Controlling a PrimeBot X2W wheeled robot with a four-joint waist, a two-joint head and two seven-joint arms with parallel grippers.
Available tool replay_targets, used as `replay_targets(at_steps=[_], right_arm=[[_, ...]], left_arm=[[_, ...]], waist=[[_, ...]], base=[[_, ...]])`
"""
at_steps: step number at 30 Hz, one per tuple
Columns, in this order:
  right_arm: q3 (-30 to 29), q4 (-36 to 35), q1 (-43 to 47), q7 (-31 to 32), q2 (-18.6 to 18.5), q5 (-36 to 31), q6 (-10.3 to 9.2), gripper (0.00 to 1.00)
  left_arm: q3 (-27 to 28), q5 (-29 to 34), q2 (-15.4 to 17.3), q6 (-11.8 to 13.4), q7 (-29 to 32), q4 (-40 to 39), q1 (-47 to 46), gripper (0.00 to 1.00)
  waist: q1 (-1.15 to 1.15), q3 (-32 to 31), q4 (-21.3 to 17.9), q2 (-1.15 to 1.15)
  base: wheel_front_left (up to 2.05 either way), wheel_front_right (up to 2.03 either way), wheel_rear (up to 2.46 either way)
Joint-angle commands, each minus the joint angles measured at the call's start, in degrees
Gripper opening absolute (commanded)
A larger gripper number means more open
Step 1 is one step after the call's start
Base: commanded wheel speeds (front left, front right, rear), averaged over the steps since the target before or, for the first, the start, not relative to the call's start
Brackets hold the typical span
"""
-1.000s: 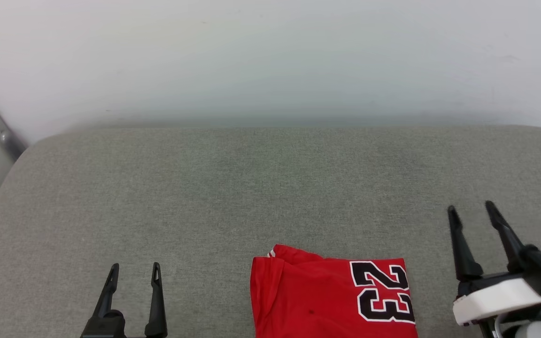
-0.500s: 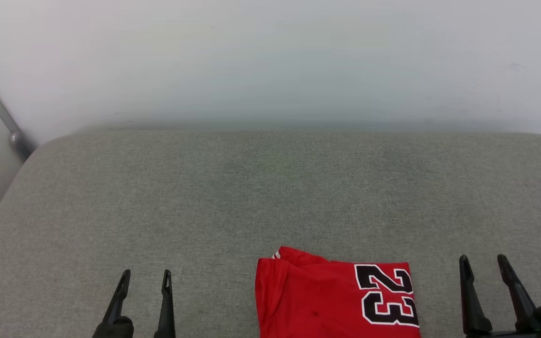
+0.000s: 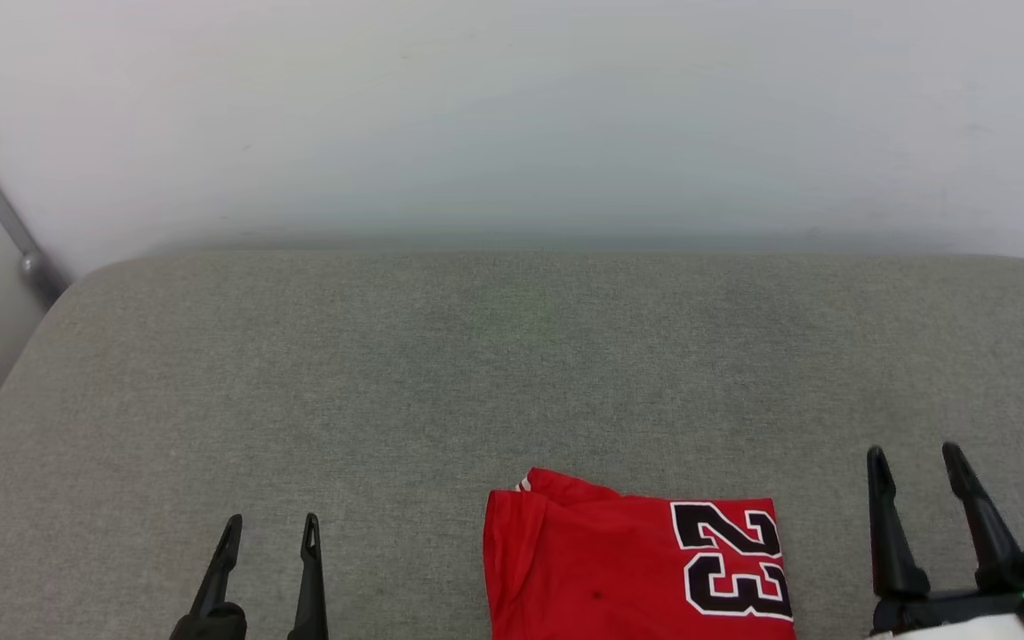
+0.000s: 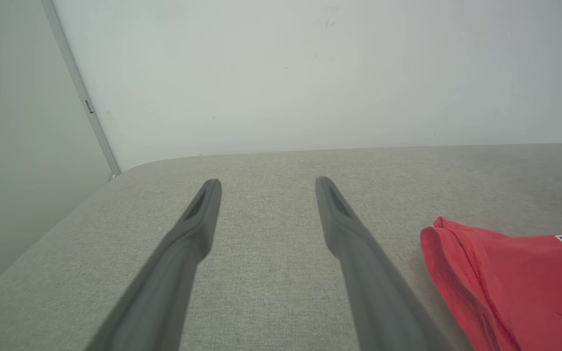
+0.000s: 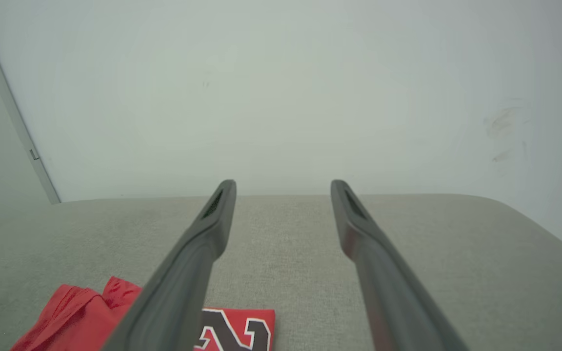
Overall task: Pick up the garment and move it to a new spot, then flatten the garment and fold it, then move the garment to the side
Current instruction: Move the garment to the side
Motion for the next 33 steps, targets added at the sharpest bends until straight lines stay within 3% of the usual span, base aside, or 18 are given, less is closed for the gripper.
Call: replay_targets(at_steps=[1,10,16,26,29,33], right_arm=[[0.29,-0.82,-1.69,-0.1,0.19,-0.66,-0.03,1.0],[2.75,-3.91,-17.13,2.79,-10.13,-0.94,-0.03,1.0],[7.63,-1.78,-24.5,23.02,-17.89,4.32,-0.03,1.0],[19.37,1.84,-24.1,61.34,-30.17,31.38,-0.03,1.0],[19.88,2.28,-22.62,67.3,-31.99,36.94,-0.03,1.0],[18.67,3.99,-20.56,71.15,-30.32,42.75,-0.03,1.0]], left_arm=[[0.09,-0.25,0.03,0.16,-0.26,-0.2,0.59,1.0],[0.28,-0.24,-0.22,-0.13,-0.26,-0.19,-0.82,1.0],[0.75,-0.03,-0.27,-0.41,-0.26,-0.29,-1.32,1.0],[0.76,-0.38,-0.46,-0.74,-0.26,-0.56,-3.38,1.0],[0.6,-0.42,-0.5,-1.01,-0.26,-0.54,-4.62,1.0],[0.51,-0.41,-0.54,-1.41,-0.26,-0.55,-6.3,1.0]], waist=[[0.01,0.1,-0.04,0.0],[0.01,1.67,0.07,0.0],[0.01,2.71,0.55,0.0],[0.01,6.66,0.89,0.0],[0.01,8.33,1.33,0.0],[0.01,11.12,2.08,0.0]], base=[[0.0,0.0,0.0],[0.0,0.0,0.0],[0.0,0.0,0.0],[0.0,0.0,0.0],[0.0,0.0,0.0],[0.0,0.0,0.0]])
